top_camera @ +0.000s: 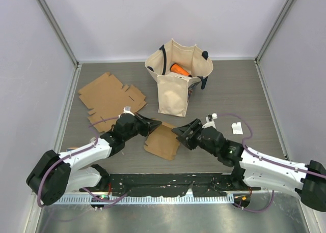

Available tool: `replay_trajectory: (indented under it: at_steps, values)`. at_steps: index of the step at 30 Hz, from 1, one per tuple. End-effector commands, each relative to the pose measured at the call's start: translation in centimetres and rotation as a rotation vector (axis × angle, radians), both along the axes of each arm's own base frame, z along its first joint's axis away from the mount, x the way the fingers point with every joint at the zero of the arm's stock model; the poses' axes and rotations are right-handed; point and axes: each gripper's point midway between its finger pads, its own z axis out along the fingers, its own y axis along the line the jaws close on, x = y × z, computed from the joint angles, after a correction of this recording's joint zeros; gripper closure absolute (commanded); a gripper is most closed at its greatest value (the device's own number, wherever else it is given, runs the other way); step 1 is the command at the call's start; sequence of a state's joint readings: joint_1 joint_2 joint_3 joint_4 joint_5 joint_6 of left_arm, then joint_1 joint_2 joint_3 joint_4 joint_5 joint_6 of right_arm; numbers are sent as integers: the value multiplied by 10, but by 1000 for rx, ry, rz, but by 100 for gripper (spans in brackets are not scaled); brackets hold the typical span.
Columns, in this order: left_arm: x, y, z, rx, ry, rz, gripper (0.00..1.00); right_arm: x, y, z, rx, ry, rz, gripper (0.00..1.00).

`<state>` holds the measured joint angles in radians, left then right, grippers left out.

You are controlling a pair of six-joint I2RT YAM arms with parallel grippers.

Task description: Fold the paper box

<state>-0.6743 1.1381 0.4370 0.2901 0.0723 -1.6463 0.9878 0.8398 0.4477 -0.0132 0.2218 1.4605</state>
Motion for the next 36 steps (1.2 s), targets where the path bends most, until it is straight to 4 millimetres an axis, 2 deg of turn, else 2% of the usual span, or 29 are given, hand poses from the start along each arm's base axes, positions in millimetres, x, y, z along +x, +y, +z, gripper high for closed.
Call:
replay_trajectory:
  at_steps: [1,3,8,9,14,17,25,36]
  values:
    - [7,-11,33,-100,-118,-21,100,18,10,26,328,66,-129,38]
    - [5,-15,31,-109,-111,-45,100,22,9,20,393,101,-164,41]
    - [5,-15,29,-137,-120,-37,100,28,11,5,418,161,-222,44]
    - [5,-15,29,-138,-121,-38,100,29,8,4,444,158,-235,47]
    - [6,-19,27,-133,-113,-56,100,35,-1,7,433,149,-292,47]
    - [5,-20,25,-144,-109,-59,100,36,-6,0,418,183,-330,46]
    - [3,-17,25,-141,-115,-56,100,42,-19,-15,377,236,-430,60]
    - [0,-15,25,-129,-117,-62,100,52,-19,-11,368,220,-476,64]
